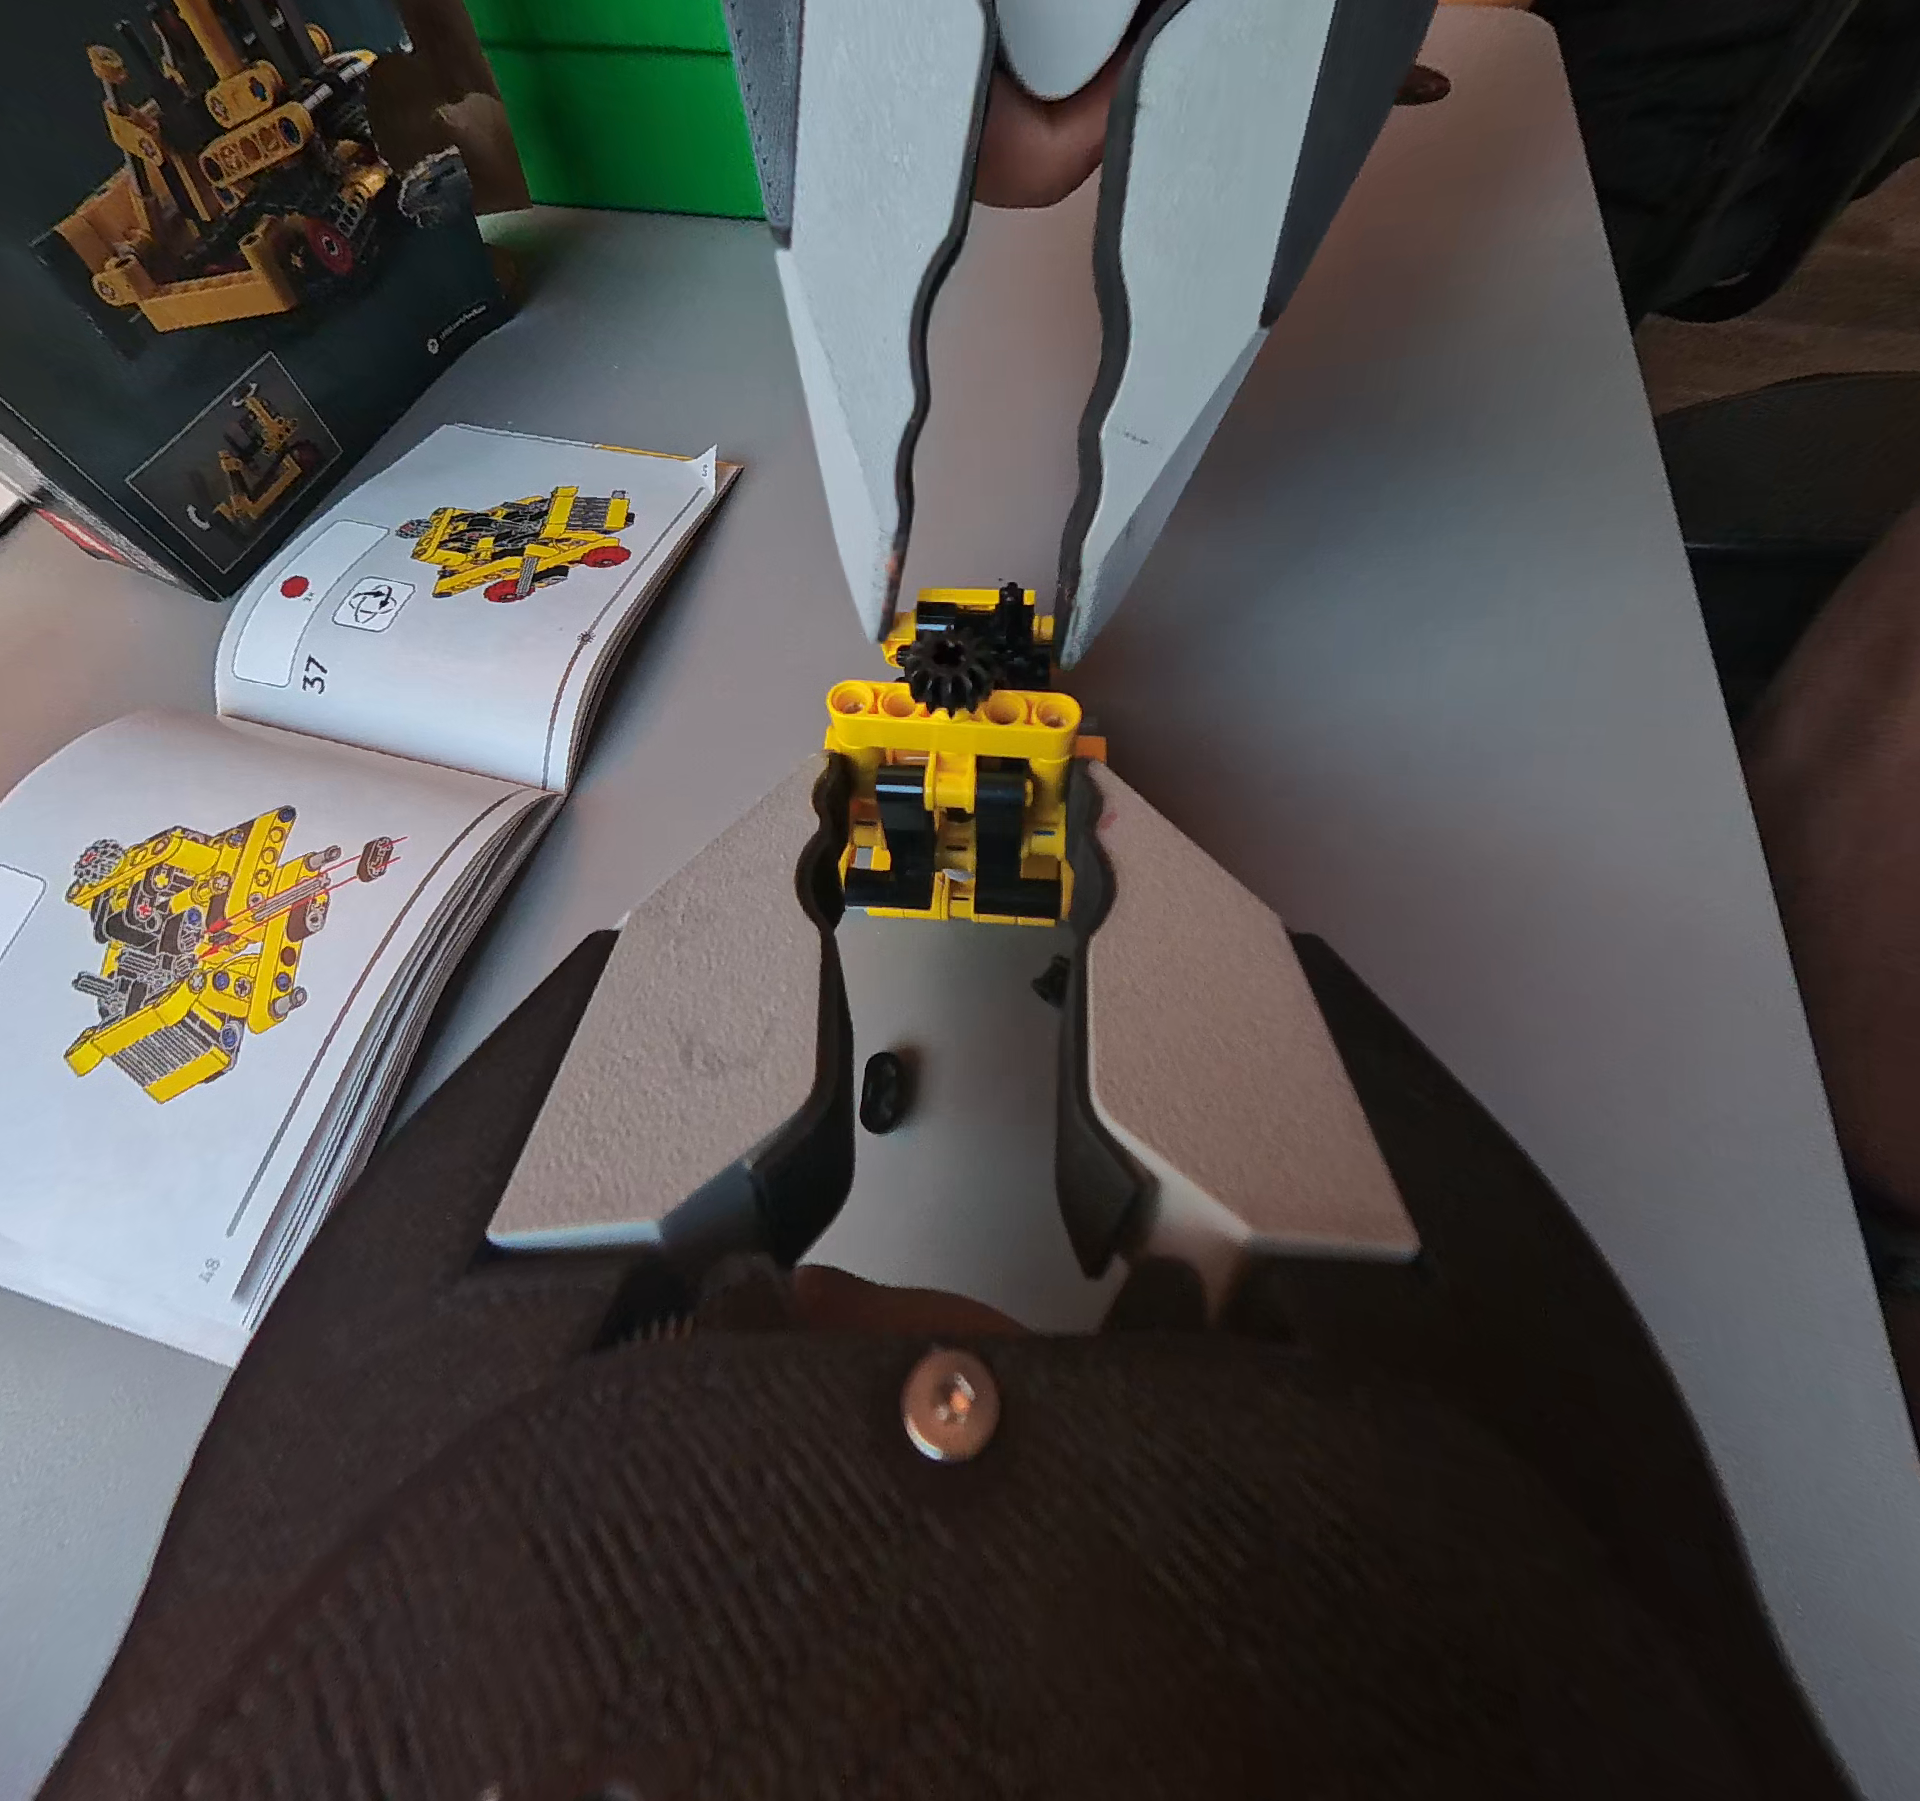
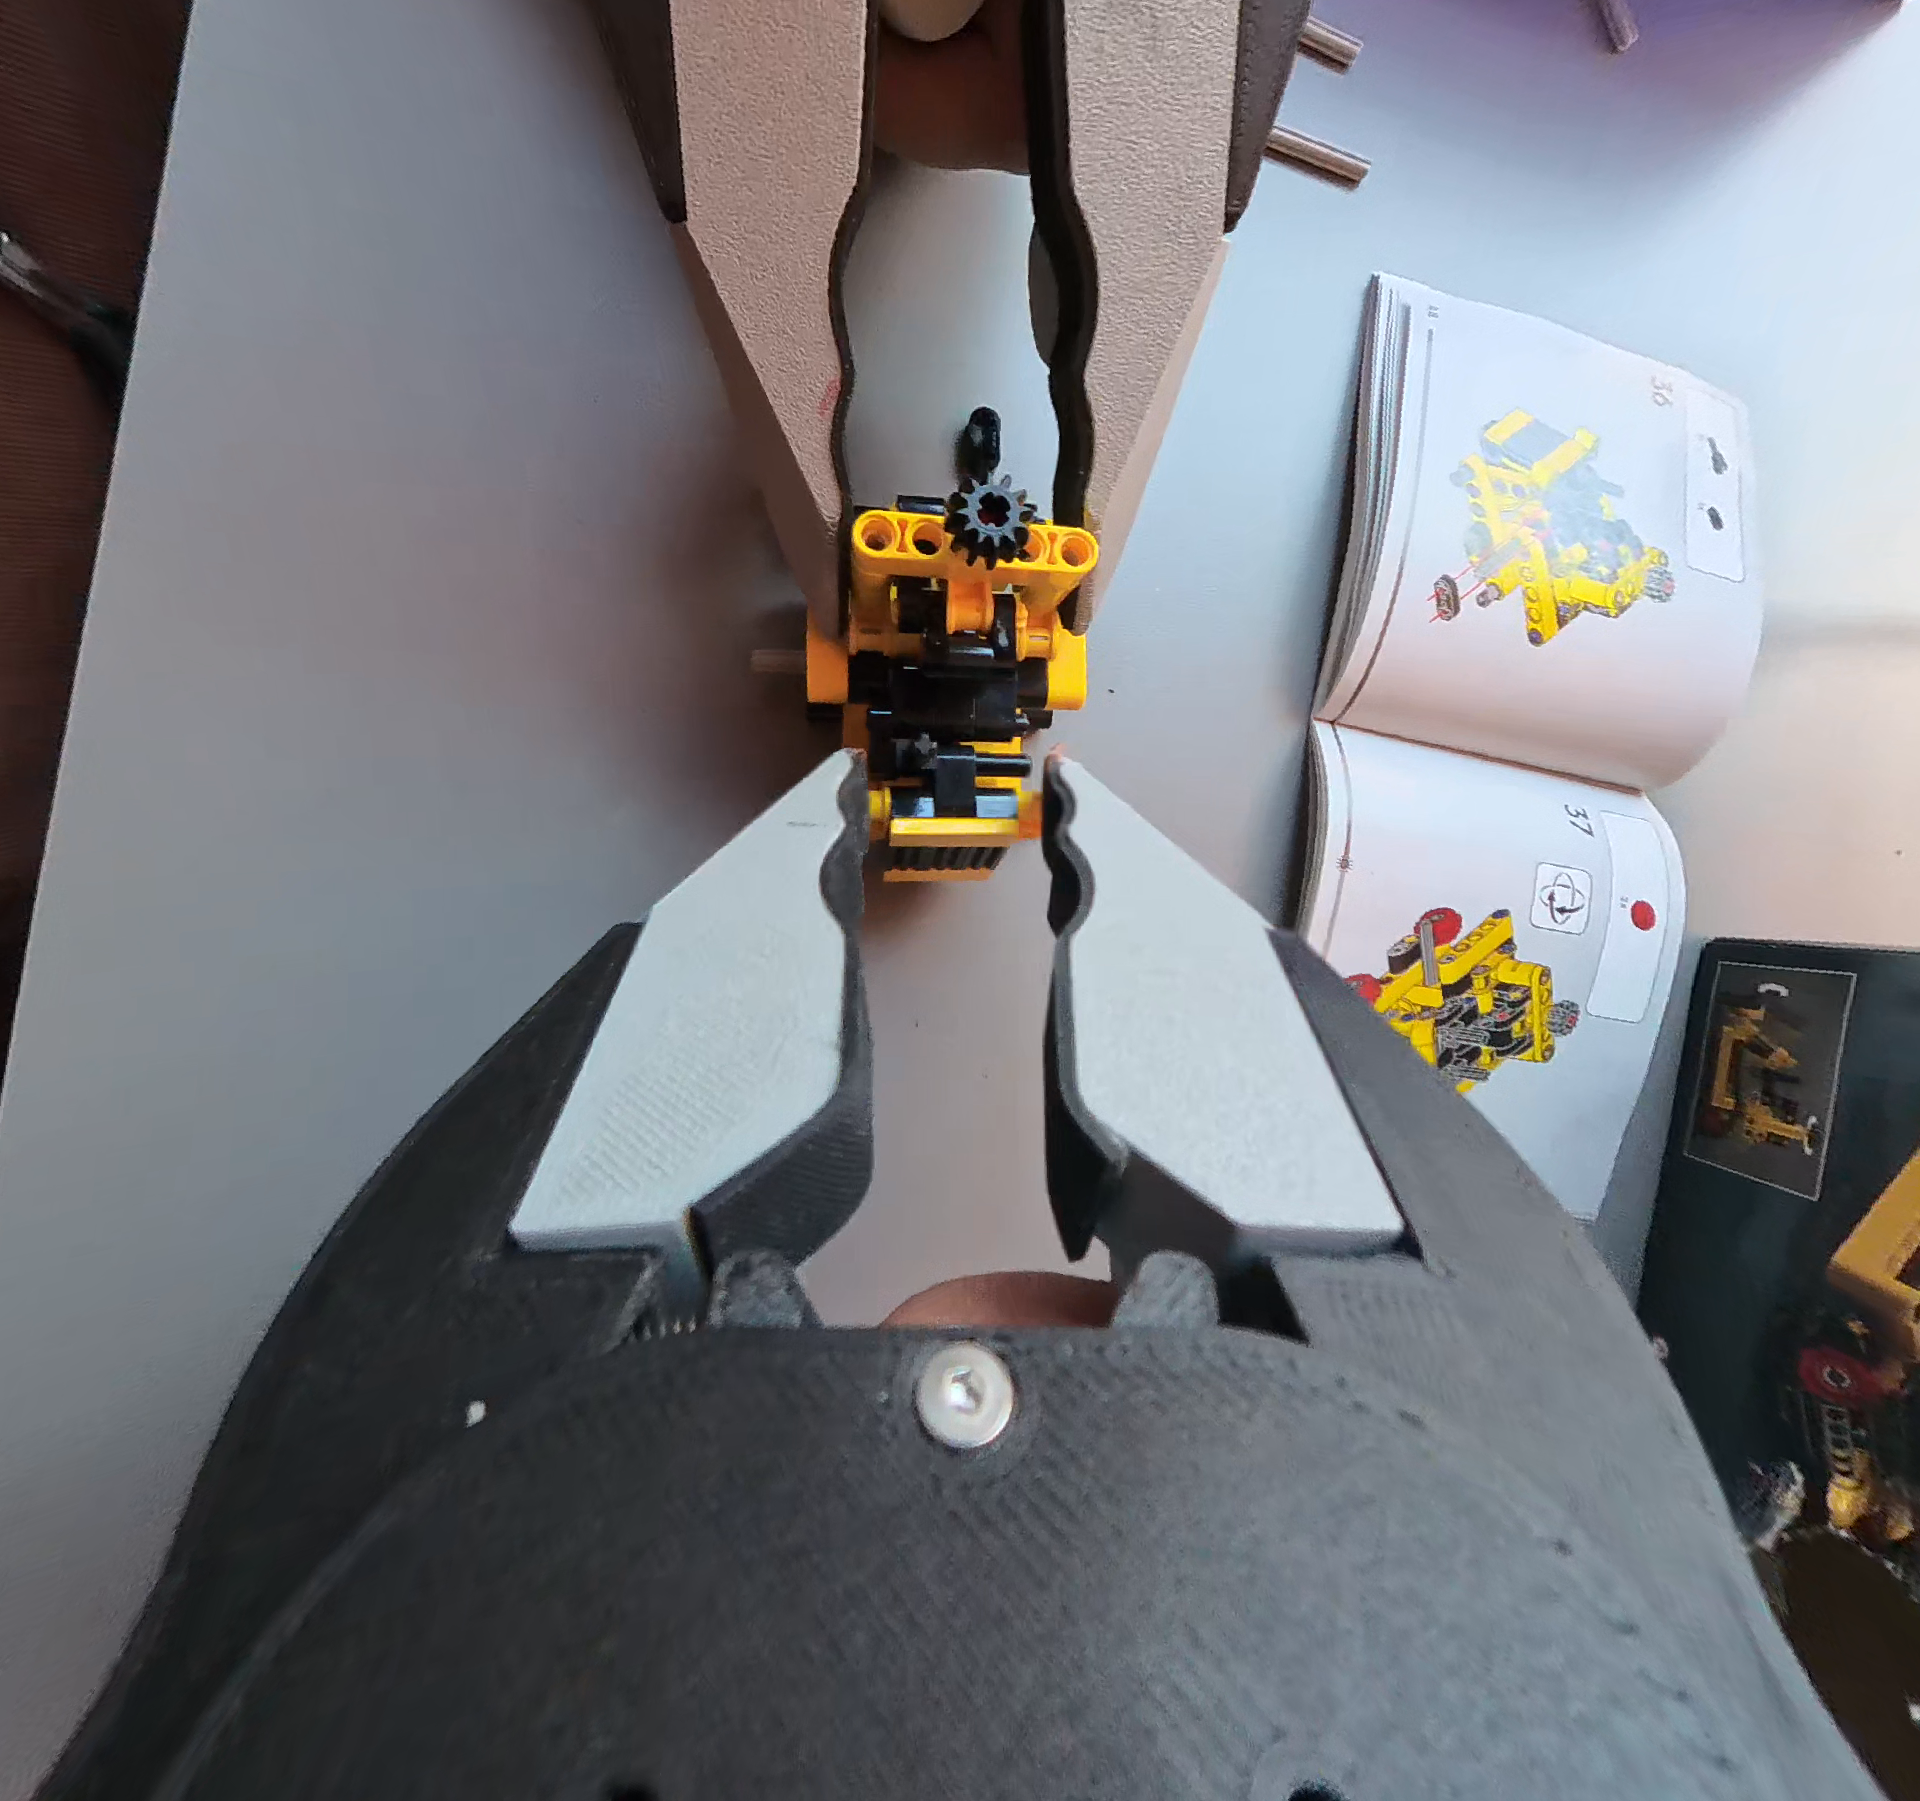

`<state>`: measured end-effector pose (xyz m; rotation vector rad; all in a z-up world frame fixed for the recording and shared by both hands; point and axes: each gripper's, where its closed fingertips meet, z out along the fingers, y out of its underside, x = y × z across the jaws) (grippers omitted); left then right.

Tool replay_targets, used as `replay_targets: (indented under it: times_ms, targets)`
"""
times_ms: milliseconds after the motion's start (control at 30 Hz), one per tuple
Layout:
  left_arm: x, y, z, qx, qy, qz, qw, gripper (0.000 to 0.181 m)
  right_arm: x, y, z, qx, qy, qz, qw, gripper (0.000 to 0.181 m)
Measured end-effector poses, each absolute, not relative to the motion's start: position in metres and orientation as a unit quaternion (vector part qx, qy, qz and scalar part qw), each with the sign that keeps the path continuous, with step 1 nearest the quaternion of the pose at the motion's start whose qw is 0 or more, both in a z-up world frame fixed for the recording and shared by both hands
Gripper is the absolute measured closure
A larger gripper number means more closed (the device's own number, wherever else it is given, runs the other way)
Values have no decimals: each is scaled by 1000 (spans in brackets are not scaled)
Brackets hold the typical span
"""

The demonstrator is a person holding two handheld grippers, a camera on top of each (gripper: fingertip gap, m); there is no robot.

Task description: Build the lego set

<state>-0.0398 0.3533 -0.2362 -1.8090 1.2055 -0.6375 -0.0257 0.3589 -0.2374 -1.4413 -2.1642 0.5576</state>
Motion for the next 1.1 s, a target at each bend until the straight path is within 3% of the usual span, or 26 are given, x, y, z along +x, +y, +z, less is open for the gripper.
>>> replay_targets:
  times_ms: [33, 1100]
  targets:
    - [-40, 353, -236, -723, 482, -255, 424, 142, -26, 358, -238, -524, -792, 203, 238, 151]
    - [-38, 354, -236, -720, 486, -238, 434, 142, -25, 358, -239, -556, -765, 257, 199, 154]
